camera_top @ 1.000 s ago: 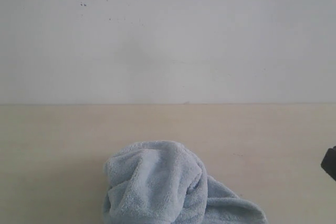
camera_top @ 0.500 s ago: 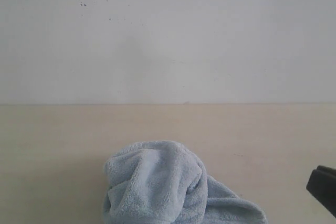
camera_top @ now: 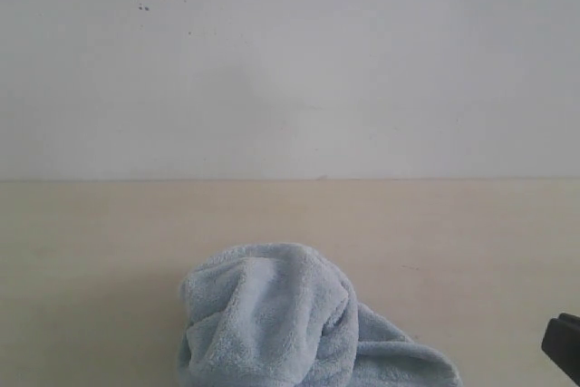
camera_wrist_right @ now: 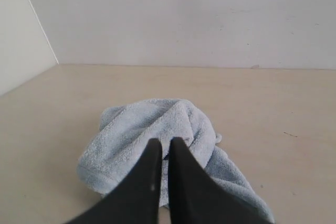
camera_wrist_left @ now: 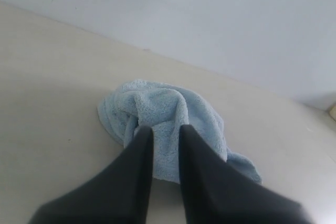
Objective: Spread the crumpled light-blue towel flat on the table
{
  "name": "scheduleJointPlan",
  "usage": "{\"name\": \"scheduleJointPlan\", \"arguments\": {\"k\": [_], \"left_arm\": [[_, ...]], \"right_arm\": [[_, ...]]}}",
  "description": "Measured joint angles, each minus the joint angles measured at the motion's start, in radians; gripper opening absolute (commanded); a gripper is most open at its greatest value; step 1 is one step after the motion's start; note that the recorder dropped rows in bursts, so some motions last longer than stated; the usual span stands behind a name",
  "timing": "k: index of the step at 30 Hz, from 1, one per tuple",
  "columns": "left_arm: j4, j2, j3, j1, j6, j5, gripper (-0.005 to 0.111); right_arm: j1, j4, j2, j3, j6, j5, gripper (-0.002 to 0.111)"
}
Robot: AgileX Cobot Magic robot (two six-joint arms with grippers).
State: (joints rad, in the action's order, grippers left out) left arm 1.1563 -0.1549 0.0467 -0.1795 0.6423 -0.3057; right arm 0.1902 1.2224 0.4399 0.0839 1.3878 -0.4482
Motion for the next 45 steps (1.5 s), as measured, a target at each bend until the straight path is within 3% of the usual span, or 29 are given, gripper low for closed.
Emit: {"name": "scheduleJointPlan", "arguments": {"k": [16, 22, 33, 36, 39, 41, 45], "left_arm": [[0.336, -0.228, 0.051, 0.0, 0.417, 0.004, 0.018], [0.542, -0.349, 0.058, 0.0, 0.706, -0.023, 0.018], [0.581, -0.758, 0.283, 0.0, 0.9, -0.106, 0.018], [0.582, -0.865, 0.333, 0.0, 0.916, -0.108, 0.018], [0.584, -0.955, 0.374, 0.0, 0.939, -0.11, 0.019], [0.584, -1.009, 0.392, 0.0, 0.954, -0.128, 0.026], [0.584, -1.101, 0.427, 0.0, 0.976, -0.198, 0.054]], "right_arm": [[0.0, -0.033, 0.0, 0.0, 0.0, 0.001, 0.005], [0.0, -0.065, 0.0, 0.0, -0.047, -0.012, 0.005], [0.0, -0.082, 0.103, 0.089, -0.07, -0.028, 0.005], [0.0, -0.054, 0.175, 0.163, -0.071, -0.019, 0.017], [0.0, -0.01, 0.266, 0.225, -0.071, -0.007, 0.045], [0.0, 0.018, 0.334, 0.26, -0.069, -0.006, 0.056], [0.0, 0.074, 0.496, 0.333, -0.047, -0.006, 0.047]]}}
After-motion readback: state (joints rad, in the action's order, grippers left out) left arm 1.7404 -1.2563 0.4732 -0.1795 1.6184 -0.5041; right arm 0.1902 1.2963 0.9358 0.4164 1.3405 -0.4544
